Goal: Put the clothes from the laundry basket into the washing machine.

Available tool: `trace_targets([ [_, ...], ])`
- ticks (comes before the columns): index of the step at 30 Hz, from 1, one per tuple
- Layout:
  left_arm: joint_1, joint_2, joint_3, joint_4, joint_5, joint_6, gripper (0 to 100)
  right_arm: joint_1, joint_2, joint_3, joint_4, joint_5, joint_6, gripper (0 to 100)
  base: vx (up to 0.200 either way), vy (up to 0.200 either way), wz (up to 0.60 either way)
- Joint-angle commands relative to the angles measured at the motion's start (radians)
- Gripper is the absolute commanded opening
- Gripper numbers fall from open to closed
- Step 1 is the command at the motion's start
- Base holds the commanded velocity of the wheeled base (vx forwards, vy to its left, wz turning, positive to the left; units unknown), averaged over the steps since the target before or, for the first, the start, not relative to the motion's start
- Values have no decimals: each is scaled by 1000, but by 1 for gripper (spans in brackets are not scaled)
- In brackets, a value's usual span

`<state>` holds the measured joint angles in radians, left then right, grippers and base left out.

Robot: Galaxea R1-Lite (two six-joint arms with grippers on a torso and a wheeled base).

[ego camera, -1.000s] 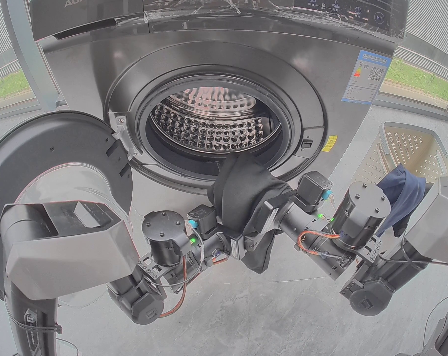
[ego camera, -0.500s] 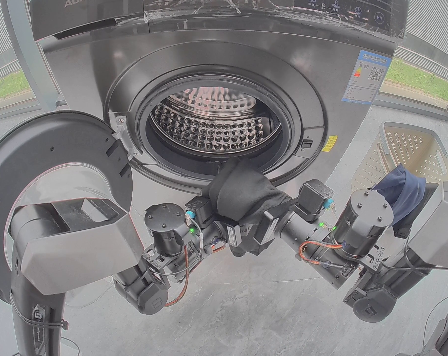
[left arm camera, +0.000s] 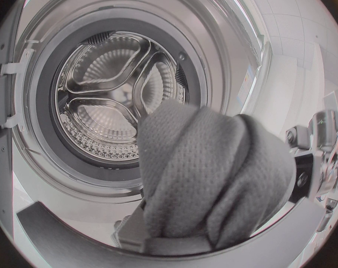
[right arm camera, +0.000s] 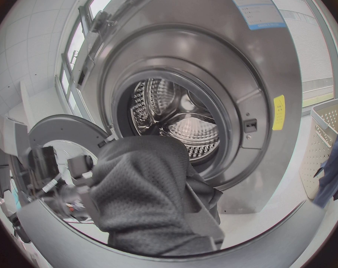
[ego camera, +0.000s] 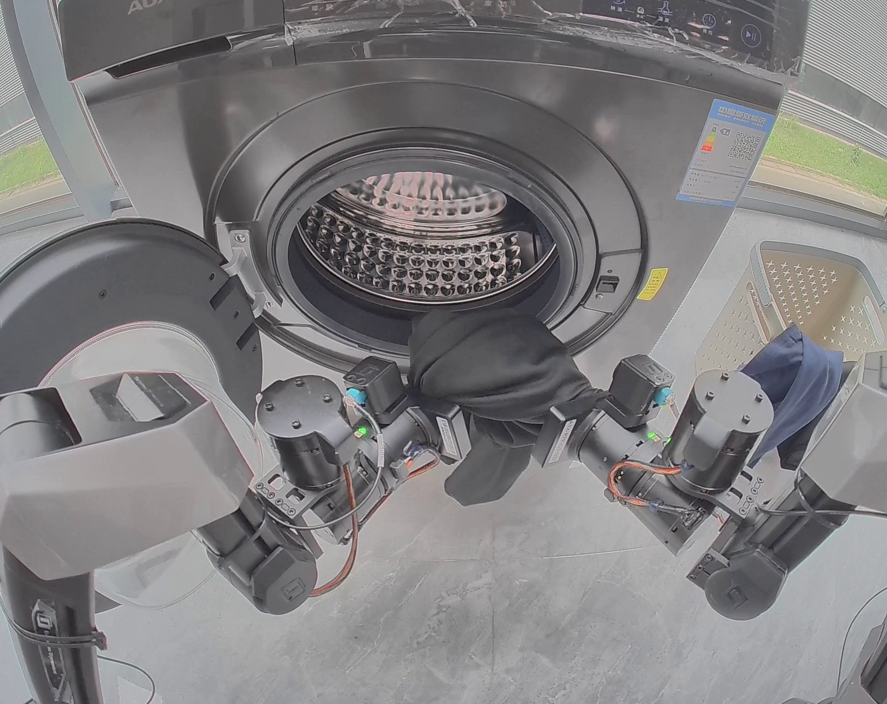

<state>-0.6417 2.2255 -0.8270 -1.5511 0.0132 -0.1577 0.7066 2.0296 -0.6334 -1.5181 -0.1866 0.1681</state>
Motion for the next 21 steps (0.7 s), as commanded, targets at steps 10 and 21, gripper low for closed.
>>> trace_targets([
  [10,-13,-70,43,0,-1,-5,0,-1,57,-6,-14,-4,2,0,0,0,0],
  [21,-12,-164,152,3,1,-5,0,36,-80,141,-19,68,-12,100,0,0,0],
])
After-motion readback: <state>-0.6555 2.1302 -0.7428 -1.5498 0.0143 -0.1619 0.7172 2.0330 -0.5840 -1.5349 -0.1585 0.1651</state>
